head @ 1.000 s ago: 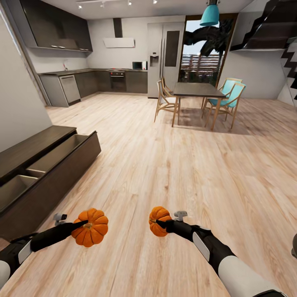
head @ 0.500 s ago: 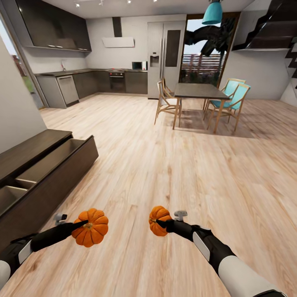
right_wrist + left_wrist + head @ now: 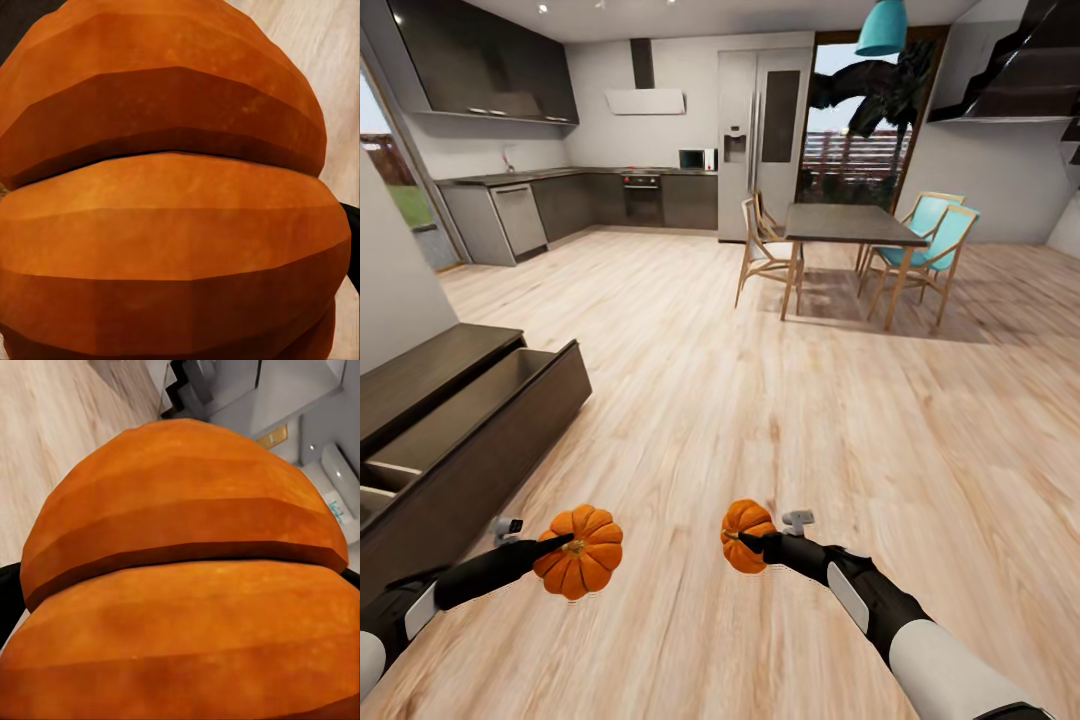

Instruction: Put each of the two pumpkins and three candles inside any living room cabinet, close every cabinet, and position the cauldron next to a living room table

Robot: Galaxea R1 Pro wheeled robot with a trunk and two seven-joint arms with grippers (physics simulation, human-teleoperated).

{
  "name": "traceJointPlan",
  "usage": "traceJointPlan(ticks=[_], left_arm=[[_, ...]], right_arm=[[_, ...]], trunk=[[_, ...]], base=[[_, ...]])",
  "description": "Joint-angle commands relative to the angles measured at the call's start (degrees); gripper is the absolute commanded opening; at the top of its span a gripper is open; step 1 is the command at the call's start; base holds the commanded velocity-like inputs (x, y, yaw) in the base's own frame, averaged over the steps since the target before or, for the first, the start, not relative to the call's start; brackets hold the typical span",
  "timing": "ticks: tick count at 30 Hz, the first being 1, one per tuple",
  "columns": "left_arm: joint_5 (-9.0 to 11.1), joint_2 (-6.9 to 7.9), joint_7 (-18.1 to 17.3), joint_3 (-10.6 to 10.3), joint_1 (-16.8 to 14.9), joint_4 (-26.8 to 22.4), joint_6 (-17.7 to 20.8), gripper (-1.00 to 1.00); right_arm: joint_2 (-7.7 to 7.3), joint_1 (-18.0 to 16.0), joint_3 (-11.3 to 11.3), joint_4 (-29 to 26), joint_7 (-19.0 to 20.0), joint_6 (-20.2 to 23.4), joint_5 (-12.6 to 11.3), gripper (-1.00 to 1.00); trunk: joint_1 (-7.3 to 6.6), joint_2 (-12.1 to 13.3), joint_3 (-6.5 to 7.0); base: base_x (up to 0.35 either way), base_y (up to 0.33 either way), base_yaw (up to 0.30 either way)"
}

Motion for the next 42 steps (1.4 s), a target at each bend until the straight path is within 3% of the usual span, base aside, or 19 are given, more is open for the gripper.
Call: traceJointPlan(ticks=[1,42], left_arm=[[0.47,0.04,-0.20,-0.16,-0.05,-0.02,0.56,-1.00],[0.47,0.04,-0.11,-0.15,-0.05,-0.02,0.65,-1.00]], right_arm=[[-0.02,-0.03,0.06,-0.10,-0.05,0.44,-0.67,-1.00],[0.07,-0.03,0.06,-0.05,-0.15,0.44,-0.67,-1.00]], trunk=[[0.02,-0.02,-0.04],[0.02,-0.02,-0.04]], base=[[0.338,0.000,0.000],[0.338,0.000,0.017]])
